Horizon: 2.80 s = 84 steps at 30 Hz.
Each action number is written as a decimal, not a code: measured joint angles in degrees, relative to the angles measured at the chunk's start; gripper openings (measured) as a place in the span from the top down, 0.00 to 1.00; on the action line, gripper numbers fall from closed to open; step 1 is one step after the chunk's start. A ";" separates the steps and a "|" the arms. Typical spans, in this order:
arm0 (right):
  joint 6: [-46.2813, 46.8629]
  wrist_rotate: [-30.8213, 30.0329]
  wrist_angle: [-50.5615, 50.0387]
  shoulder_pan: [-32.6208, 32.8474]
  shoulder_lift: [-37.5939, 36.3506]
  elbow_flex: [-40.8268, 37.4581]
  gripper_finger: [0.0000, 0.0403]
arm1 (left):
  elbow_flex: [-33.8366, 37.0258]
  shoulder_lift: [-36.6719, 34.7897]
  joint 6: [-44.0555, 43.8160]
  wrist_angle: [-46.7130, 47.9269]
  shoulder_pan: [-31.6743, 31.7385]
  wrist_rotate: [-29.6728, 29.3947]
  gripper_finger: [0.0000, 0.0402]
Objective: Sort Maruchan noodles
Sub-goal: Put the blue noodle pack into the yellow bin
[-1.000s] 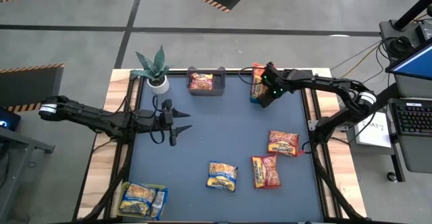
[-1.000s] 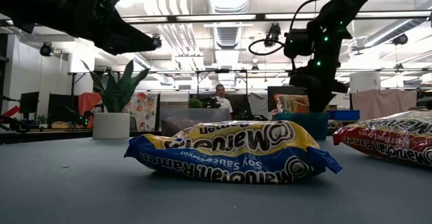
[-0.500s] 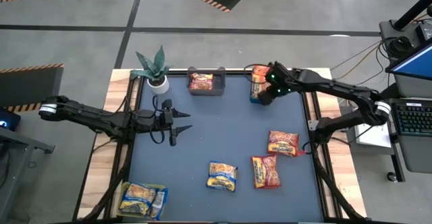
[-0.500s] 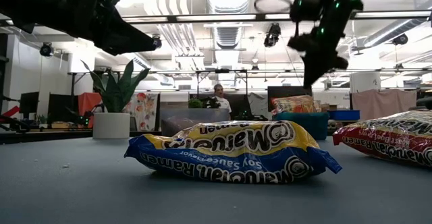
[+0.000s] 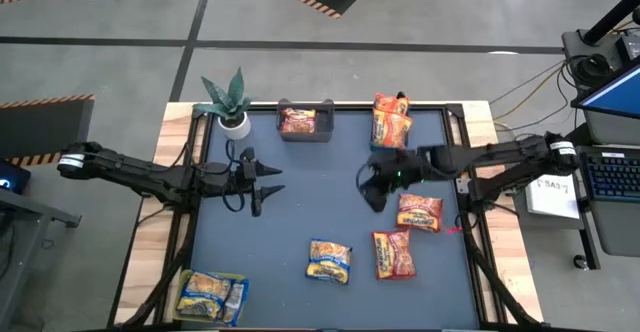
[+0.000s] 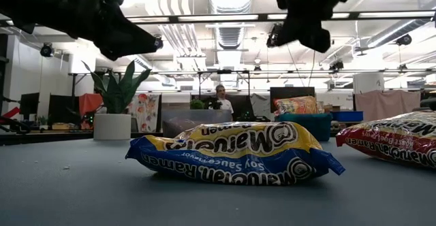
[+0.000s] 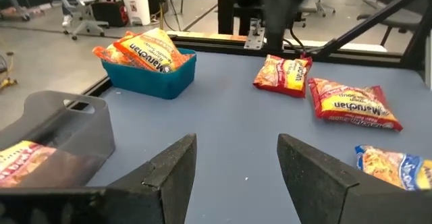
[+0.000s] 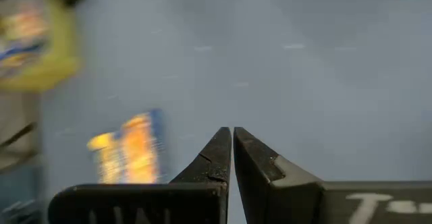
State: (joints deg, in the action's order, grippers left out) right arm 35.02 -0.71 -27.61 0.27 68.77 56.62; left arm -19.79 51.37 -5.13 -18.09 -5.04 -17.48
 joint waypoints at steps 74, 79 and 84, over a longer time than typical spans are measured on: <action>3.92 -0.39 0.48 18.18 29.85 5.90 0.98 | -14.84 41.34 -6.02 -3.67 -13.93 9.72 0.52; 7.24 -0.54 6.83 18.23 28.82 1.76 0.98 | -15.50 41.42 -6.49 -2.47 -14.91 9.69 0.52; 10.96 -0.78 14.15 18.21 28.81 0.13 0.98 | -15.26 42.18 -7.58 -2.33 -14.94 9.68 0.52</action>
State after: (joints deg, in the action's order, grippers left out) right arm 45.98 -1.50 -13.46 18.48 97.58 56.75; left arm -35.05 93.55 -12.71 -20.41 -19.97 -7.81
